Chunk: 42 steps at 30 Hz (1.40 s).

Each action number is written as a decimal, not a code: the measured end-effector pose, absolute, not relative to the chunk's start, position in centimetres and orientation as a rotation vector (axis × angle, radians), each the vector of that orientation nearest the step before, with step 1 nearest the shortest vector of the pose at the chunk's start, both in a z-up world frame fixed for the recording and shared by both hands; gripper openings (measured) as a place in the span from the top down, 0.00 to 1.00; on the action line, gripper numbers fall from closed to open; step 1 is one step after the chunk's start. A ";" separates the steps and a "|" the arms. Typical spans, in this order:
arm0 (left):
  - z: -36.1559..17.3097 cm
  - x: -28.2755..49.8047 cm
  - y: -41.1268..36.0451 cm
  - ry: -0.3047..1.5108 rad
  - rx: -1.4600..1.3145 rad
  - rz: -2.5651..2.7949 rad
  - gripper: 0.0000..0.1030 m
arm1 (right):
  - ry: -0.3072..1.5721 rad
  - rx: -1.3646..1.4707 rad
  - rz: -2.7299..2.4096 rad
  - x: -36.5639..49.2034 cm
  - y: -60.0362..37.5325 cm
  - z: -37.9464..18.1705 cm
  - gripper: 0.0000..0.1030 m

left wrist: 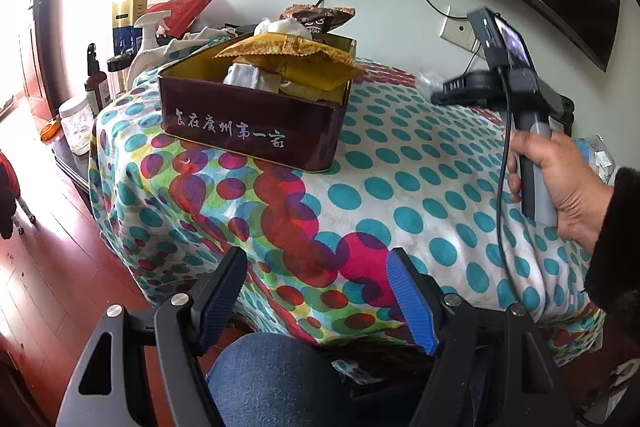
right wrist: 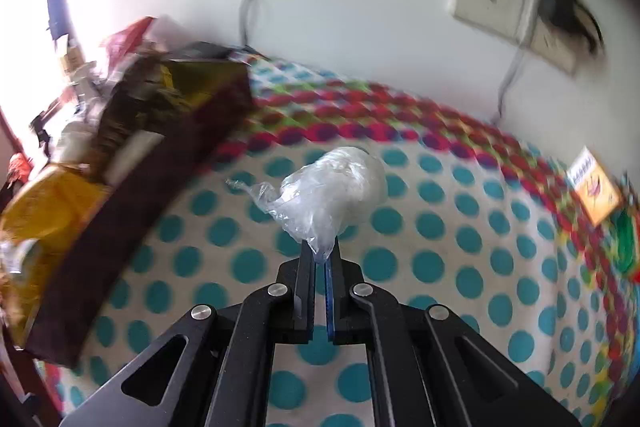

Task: Organize objects

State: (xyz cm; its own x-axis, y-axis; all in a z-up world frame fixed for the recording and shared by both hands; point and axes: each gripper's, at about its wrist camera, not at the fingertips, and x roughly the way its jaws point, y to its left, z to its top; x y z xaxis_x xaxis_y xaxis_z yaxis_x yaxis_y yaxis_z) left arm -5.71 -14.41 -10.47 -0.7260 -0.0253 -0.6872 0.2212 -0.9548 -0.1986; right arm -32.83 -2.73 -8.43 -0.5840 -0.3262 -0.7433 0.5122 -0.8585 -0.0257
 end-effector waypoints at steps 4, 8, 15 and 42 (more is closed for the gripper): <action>-10.1 -5.5 -14.4 0.406 1.078 -2.779 0.28 | 0.303 0.944 -2.381 -31.0 -4.7 -4.6 0.96; -9.8 -5.5 -14.5 0.411 1.072 -2.777 0.28 | 0.331 0.853 -2.303 -28.7 -8.4 -1.8 0.96; -9.6 -5.3 -14.7 0.413 1.059 -2.774 0.28 | 0.394 0.833 -2.206 -26.5 -13.5 -2.3 0.96; -9.9 -5.4 -15.3 0.384 1.090 -2.664 0.16 | 0.305 0.895 -2.203 -22.8 -8.9 -2.2 0.00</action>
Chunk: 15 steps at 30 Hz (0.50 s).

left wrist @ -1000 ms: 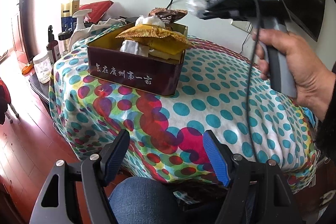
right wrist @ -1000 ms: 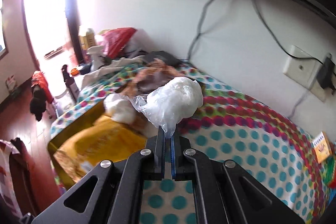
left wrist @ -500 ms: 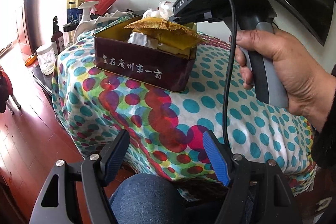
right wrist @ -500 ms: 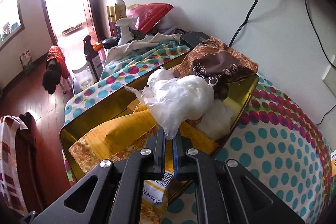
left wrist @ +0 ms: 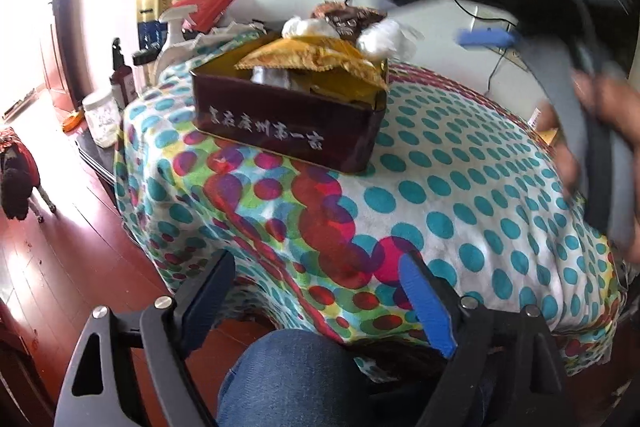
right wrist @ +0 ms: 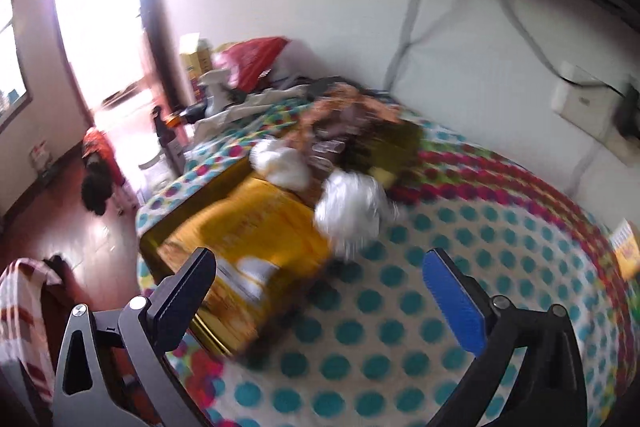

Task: Organize objects

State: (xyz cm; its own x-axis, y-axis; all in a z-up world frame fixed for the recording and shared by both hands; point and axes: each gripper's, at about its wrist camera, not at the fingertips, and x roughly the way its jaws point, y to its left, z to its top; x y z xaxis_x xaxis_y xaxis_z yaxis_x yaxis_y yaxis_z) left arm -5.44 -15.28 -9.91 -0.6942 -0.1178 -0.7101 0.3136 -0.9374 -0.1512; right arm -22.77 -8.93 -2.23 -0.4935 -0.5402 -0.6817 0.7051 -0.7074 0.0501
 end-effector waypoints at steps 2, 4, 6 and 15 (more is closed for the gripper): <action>-9.4 -5.3 -15.2 0.371 1.057 -2.667 0.13 | 0.254 0.908 -2.215 -22.7 -7.4 -2.4 0.00; -9.2 -5.3 -15.1 0.355 1.054 -2.670 0.13 | 0.212 0.911 -2.195 -22.8 -7.1 -2.4 0.00; -9.1 -4.9 -14.8 0.325 1.048 -2.666 0.13 | 0.247 0.920 -2.204 -23.3 -7.7 -2.2 0.00; -7.8 -4.0 -14.1 0.271 1.005 -2.719 0.11 | 0.225 0.952 -2.299 -25.6 -4.6 -2.8 0.00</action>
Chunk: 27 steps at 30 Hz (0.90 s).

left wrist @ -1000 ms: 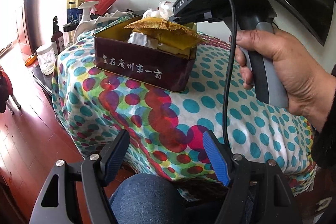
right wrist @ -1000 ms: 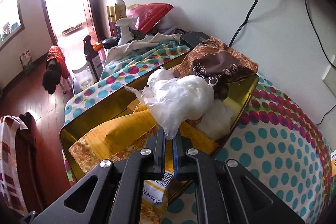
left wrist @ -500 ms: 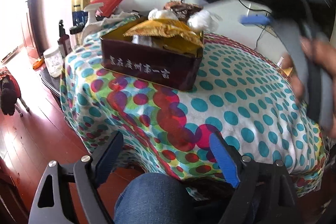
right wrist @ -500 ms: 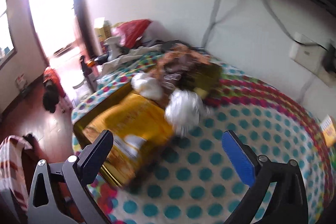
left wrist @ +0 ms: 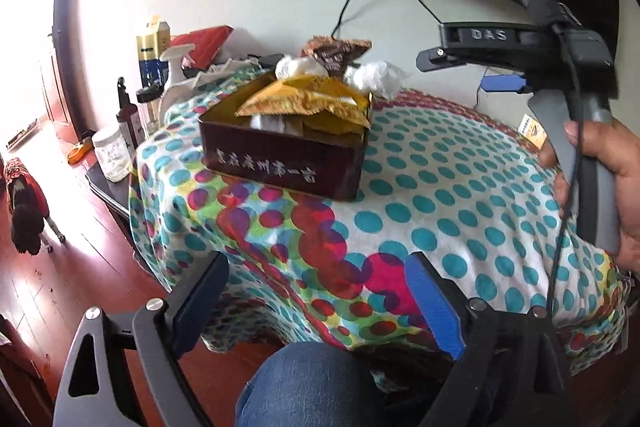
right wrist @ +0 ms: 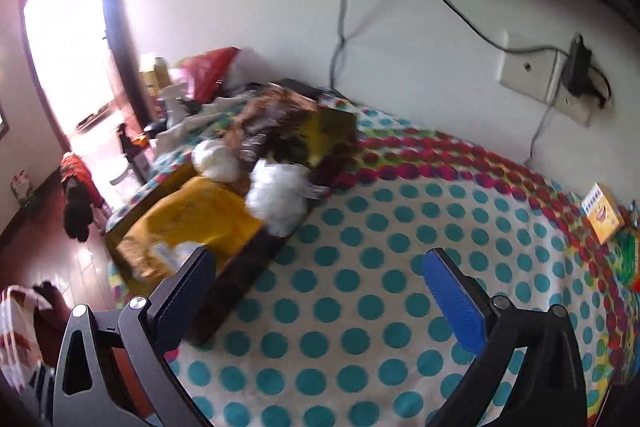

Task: Organize objects

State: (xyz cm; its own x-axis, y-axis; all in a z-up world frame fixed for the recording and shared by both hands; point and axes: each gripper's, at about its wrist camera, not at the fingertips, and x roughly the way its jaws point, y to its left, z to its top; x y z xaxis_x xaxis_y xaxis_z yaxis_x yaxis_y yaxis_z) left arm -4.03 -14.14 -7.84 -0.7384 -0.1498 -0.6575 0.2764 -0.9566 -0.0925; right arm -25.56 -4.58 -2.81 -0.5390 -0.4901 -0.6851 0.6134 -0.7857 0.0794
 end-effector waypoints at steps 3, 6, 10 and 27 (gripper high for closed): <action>-8.6 -4.4 -14.0 0.252 1.045 -2.714 0.11 | 0.180 0.979 -2.273 -26.5 -5.5 -3.5 0.00; -7.6 -4.7 -15.4 0.326 0.988 -2.704 0.11 | 0.254 0.983 -2.320 -26.2 -6.2 -4.8 0.00; -4.0 -5.1 -16.4 0.174 0.768 -2.664 0.10 | 0.346 0.964 -2.417 -23.9 -5.2 -6.1 0.00; 4.2 -1.7 -15.7 0.195 0.649 -2.567 0.10 | 0.107 0.927 -2.546 -12.9 -0.2 -0.6 0.00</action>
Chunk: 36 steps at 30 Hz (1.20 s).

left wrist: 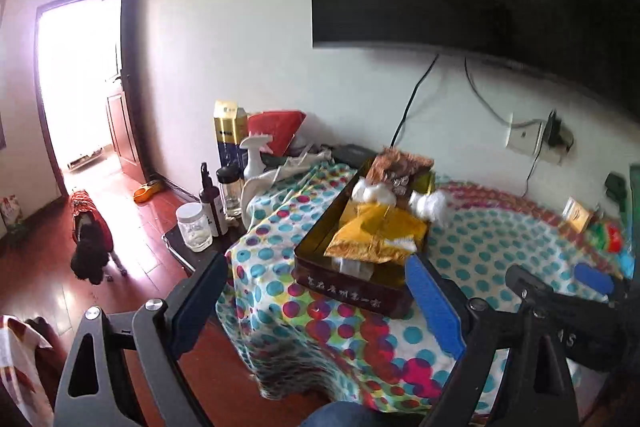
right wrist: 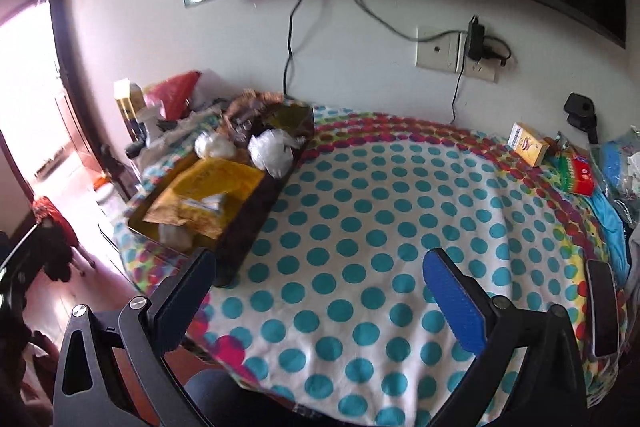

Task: Organize objects

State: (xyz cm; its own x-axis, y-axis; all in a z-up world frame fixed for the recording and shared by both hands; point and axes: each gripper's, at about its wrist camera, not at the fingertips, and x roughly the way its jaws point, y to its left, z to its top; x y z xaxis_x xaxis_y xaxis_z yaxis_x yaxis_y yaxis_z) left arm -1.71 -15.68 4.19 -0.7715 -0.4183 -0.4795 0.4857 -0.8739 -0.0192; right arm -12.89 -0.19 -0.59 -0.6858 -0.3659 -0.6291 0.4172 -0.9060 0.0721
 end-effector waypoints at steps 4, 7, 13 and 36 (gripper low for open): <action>5.6 -0.3 -15.9 0.232 0.607 -2.560 0.10 | 0.091 0.866 -2.561 -11.0 1.2 1.5 0.00; 5.9 -0.3 -15.2 0.222 0.631 -2.608 0.10 | 0.069 0.831 -2.566 -10.2 2.2 2.4 0.00; 5.4 -1.4 -13.4 0.203 0.699 -2.654 0.10 | 0.055 0.818 -2.586 -10.0 3.5 2.8 0.00; 4.4 -1.6 -12.9 0.172 0.715 -2.625 0.10 | 0.037 0.864 -2.575 -10.9 3.8 1.4 0.00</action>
State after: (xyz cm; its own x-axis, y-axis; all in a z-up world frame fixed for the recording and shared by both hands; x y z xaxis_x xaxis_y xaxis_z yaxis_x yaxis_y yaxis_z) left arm -1.62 -12.88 4.42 -0.7832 -0.3568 -0.5093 0.4203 -0.9073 -0.0107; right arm -10.92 3.82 1.43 -0.7176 -0.3825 -0.5820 0.3990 -0.9107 0.1066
